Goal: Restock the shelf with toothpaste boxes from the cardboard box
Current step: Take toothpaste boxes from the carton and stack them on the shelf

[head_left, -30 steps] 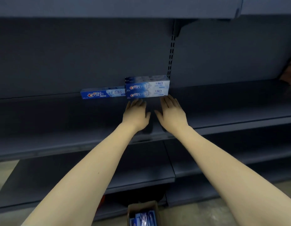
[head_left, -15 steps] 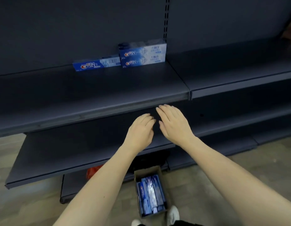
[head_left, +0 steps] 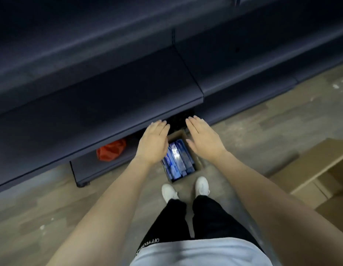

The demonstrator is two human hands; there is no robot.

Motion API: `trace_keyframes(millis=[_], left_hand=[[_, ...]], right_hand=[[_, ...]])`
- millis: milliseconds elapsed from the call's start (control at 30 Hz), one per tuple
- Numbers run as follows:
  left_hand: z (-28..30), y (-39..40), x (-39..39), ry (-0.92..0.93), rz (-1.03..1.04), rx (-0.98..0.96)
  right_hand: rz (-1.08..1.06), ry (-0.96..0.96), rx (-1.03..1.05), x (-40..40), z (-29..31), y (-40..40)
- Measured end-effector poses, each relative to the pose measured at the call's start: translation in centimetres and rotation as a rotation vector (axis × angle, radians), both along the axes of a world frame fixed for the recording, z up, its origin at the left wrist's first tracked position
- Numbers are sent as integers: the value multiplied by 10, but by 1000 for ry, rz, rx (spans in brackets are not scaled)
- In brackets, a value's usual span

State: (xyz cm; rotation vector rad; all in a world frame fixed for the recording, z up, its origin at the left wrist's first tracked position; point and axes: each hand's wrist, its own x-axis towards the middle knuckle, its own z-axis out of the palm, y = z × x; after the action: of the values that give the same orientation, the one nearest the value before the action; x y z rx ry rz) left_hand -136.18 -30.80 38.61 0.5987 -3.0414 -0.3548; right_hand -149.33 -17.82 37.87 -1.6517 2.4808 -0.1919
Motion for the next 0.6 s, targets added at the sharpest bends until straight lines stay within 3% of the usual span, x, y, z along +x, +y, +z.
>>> trace_keyframes(millis=[400,600], left_hand=[[-195,37,4,-300,65,102],[-295,48,2,-539,35,89]], right_hand=[[-25,-357,343,7,-191,50],[-32,-385,405,13,-292,39]])
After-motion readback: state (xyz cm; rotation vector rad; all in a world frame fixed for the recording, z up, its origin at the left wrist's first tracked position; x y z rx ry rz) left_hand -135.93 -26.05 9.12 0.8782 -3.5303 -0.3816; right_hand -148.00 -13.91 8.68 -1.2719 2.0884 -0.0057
